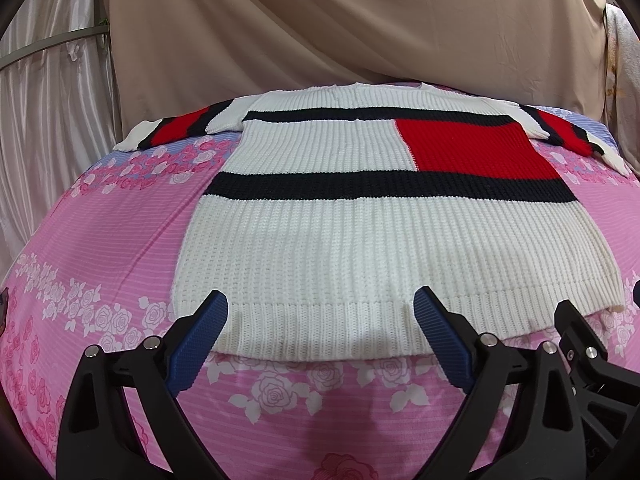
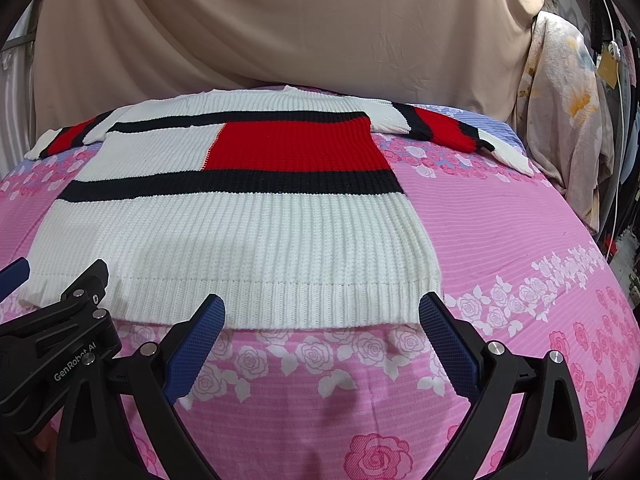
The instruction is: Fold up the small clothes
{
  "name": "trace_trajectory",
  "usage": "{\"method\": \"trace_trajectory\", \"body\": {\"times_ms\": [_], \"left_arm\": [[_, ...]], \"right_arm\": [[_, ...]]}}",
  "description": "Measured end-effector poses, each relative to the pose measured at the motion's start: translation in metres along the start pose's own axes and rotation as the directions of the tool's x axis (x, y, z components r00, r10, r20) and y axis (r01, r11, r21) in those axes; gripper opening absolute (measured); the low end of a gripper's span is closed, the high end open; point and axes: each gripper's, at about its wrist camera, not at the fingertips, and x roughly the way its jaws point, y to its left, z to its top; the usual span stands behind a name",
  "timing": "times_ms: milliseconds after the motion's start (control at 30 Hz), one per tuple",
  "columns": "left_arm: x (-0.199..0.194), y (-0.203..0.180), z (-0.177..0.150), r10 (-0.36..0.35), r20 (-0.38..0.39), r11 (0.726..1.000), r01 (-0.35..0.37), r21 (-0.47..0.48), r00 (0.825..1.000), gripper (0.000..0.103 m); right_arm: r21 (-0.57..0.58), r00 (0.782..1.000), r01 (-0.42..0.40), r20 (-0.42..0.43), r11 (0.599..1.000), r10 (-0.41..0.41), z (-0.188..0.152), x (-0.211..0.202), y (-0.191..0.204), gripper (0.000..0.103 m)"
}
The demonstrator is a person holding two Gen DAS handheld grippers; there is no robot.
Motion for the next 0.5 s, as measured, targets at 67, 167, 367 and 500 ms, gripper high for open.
{"method": "trace_trajectory", "body": {"times_ms": [67, 167, 367, 500], "left_arm": [[0.0006, 0.0001, 0.0004, 0.000, 0.000, 1.000, 0.000, 0.000, 1.000, 0.092], [0.0006, 0.0001, 0.0003, 0.000, 0.000, 1.000, 0.000, 0.000, 1.000, 0.092], [0.0005, 0.0000, 0.0002, 0.000, 0.000, 1.000, 0.000, 0.000, 1.000, 0.092], [0.0007, 0.0000, 0.0002, 0.000, 0.000, 1.000, 0.000, 0.000, 1.000, 0.092]], "right_arm": [[0.000, 1.000, 0.001, 0.001, 1.000, -0.001, -0.0004, 0.0001, -0.0004, 0.097], [-0.001, 1.000, 0.000, 0.000, 1.000, 0.000, 0.0000, 0.0000, 0.0000, 0.097], [0.000, 1.000, 0.000, 0.000, 1.000, 0.000, -0.0005, 0.0001, -0.0006, 0.097], [-0.001, 1.000, 0.001, 0.001, 1.000, -0.001, 0.0000, 0.0002, -0.0001, 0.097]]}}
